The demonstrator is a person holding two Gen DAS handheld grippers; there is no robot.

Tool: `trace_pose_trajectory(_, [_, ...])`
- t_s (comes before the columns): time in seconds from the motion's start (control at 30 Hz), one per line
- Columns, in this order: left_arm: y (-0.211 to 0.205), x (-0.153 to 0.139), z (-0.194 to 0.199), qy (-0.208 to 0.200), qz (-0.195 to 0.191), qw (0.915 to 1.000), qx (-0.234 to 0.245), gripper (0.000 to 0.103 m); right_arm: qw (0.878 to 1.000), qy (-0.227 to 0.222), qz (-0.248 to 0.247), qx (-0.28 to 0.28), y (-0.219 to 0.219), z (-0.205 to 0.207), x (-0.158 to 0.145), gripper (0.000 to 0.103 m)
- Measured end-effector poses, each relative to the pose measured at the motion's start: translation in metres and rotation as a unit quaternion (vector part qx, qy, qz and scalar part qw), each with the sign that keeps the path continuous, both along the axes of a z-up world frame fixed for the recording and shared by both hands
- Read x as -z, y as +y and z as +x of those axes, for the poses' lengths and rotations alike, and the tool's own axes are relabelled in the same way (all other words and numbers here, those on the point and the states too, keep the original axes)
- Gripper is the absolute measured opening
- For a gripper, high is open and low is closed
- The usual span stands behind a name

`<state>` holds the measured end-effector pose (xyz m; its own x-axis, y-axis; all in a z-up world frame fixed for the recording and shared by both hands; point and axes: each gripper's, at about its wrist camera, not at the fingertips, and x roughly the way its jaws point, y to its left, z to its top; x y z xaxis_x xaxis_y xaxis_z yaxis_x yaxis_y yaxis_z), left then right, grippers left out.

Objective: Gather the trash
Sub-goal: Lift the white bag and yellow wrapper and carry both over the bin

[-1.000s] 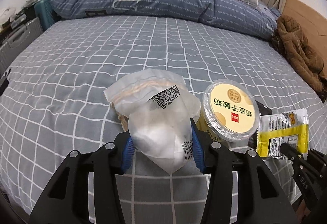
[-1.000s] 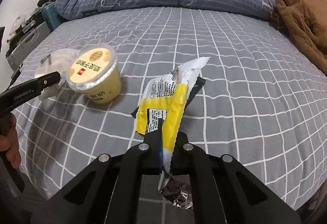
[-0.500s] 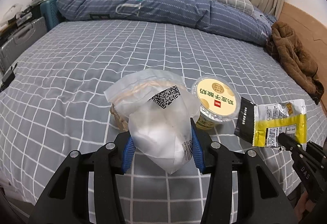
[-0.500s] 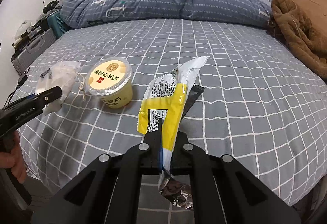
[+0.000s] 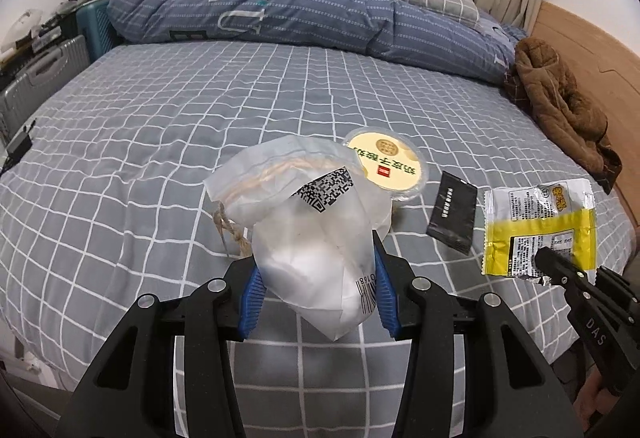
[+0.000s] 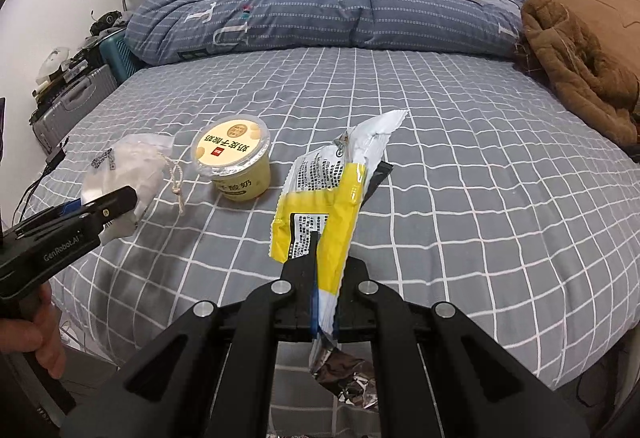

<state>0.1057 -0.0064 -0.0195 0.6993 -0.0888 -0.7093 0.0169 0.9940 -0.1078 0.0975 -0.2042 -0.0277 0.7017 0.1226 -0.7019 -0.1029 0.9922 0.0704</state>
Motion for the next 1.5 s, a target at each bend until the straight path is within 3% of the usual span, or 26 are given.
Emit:
trace_pose_trajectory(0.67, [0.001,0.002,-0.053,0.003,0.003,1.0000,0.003,0.045,1.000,-0.019,-0.021,-0.007,0.001,-0.046,-0.012,0.003])
trace_pose_trajectory(1.5, [-0.014,0.001,-0.126,0.007,-0.015,0.9996,0.022,0.045,1.000,-0.025,-0.011,0.000,-0.005,-0.111,-0.024,0.003])
